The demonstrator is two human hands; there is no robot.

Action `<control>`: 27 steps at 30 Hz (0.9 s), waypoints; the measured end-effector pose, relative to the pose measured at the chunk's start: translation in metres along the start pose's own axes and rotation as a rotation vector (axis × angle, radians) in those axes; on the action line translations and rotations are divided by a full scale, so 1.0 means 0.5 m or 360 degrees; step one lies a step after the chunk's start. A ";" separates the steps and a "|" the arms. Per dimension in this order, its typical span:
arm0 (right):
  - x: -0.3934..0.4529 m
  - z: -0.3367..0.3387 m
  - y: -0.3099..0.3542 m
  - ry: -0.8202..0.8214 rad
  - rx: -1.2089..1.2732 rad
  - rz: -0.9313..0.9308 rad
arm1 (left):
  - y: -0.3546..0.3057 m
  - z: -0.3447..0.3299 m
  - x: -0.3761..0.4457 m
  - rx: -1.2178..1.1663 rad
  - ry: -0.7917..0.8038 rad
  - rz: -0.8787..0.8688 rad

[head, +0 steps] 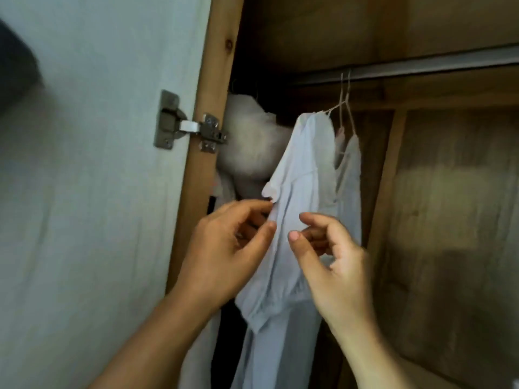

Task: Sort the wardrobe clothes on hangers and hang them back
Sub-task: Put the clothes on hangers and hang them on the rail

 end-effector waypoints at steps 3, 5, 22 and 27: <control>-0.110 -0.039 0.027 0.0193 0.0262 -0.0113 | -0.003 0.101 -0.096 0.0182 0.0080 0.0176; -0.187 -0.068 0.053 0.0361 0.0428 -0.0164 | -0.010 0.178 -0.160 0.0378 0.0130 0.0283; -0.744 -0.243 0.492 0.1873 0.1542 -0.0286 | -0.345 0.842 -0.646 0.2045 -0.0597 0.1192; -0.864 -0.286 0.643 0.2190 0.1597 -0.0274 | -0.437 0.954 -0.730 0.2221 -0.0856 0.1365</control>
Point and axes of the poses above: each hand's wrist, its own x-axis towards the middle knuckle, its own z-axis out of the back of the hand, y = z × x, the point moved 3 cm from there along x, towards the middle knuckle, and after that the axes turned 14 degrees about -y, right-handed, at the moved point
